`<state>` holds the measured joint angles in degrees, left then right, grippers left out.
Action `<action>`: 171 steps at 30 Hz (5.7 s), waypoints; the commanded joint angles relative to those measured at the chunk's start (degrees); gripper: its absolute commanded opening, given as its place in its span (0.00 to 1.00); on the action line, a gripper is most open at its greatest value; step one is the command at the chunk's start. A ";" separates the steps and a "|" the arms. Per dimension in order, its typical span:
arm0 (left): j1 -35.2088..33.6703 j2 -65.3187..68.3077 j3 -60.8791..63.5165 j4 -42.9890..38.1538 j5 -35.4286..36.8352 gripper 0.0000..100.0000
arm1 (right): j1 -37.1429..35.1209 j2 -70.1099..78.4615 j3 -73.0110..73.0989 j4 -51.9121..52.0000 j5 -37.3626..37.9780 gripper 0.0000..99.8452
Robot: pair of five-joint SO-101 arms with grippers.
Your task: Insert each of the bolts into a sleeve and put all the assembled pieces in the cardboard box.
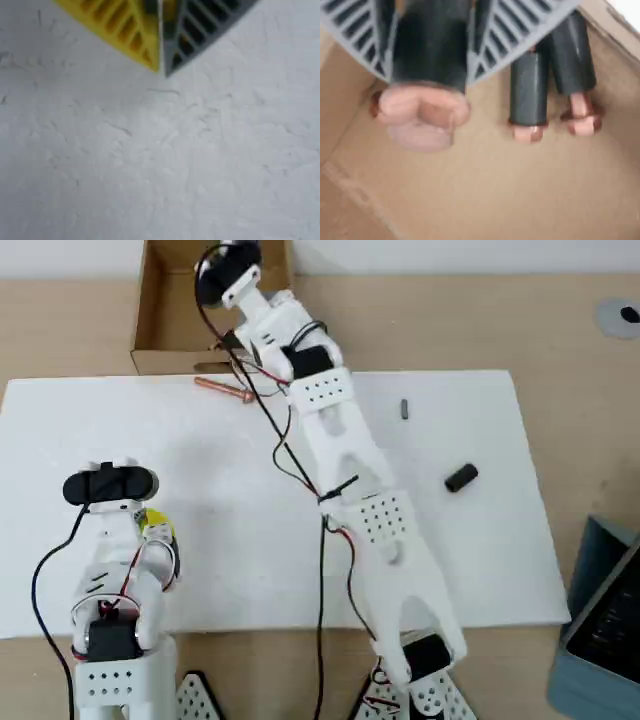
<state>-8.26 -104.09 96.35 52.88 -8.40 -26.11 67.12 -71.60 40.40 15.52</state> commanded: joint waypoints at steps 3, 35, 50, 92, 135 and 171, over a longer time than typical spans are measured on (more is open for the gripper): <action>-0.35 -0.40 0.62 -0.18 -0.35 0.00 | -0.22 0.66 -6.46 -1.32 0.62 0.08; -0.35 -0.40 0.62 -0.18 -0.44 0.00 | 0.04 -5.49 -23.87 20.84 0.35 0.13; -0.26 -0.40 0.62 -0.18 -0.44 0.00 | 5.49 -22.90 -23.87 42.29 -10.29 0.13; -0.26 -0.40 0.53 -0.18 -0.35 0.00 | 31.25 -70.02 42.59 62.07 -37.54 0.14; -0.35 -0.40 0.62 -0.09 -0.35 0.00 | 37.93 -47.60 61.85 42.55 -56.70 0.14; -0.26 -0.40 0.62 -0.09 -0.35 0.00 | 37.41 -34.33 53.41 41.41 -56.35 0.01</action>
<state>-8.26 -104.09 96.35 52.88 -8.40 11.78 32.75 -13.76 83.30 -40.57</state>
